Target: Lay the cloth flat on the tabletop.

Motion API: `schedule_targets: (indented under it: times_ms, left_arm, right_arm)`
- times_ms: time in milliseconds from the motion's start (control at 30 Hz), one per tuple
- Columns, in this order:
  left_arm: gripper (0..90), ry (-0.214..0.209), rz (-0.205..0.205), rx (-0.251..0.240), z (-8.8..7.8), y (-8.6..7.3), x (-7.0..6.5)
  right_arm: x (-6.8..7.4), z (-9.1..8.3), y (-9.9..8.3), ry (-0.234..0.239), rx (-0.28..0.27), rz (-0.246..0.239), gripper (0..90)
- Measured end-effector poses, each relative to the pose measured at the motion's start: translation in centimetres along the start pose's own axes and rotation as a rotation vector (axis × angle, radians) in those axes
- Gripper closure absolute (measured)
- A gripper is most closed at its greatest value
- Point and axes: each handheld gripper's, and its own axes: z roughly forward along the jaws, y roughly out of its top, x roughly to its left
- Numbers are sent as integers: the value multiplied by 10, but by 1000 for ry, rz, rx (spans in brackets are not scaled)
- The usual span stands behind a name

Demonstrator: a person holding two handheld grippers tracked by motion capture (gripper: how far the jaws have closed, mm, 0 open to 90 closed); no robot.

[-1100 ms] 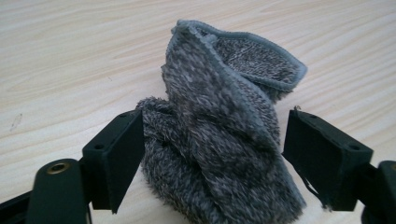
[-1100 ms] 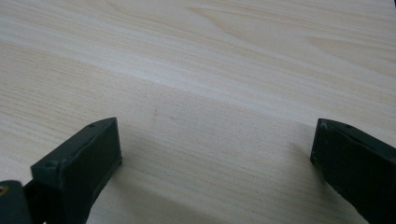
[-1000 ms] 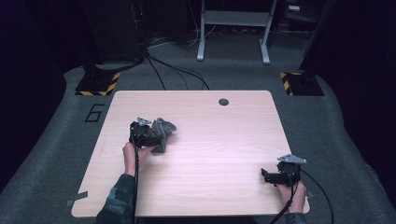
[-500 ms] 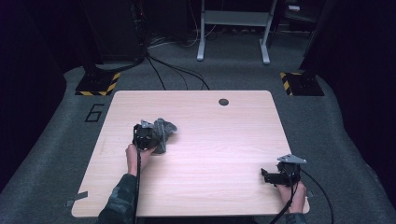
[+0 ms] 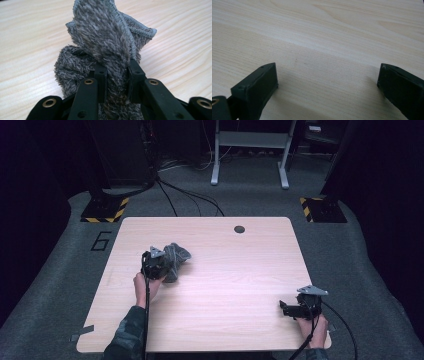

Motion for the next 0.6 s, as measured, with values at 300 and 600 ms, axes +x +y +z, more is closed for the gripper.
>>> schedule_targets:
  times_ms: [300, 600]
  left_arm:
    - [744, -47, 49, -47, -14, 12, -16]
    - [743, -106, 93, -65, -18, 17, -35]
  right_arm:
    - [0, 0, 0, 0, -1, 0, 24]
    - [0, 0, 0, -1, -3, 6, 24]
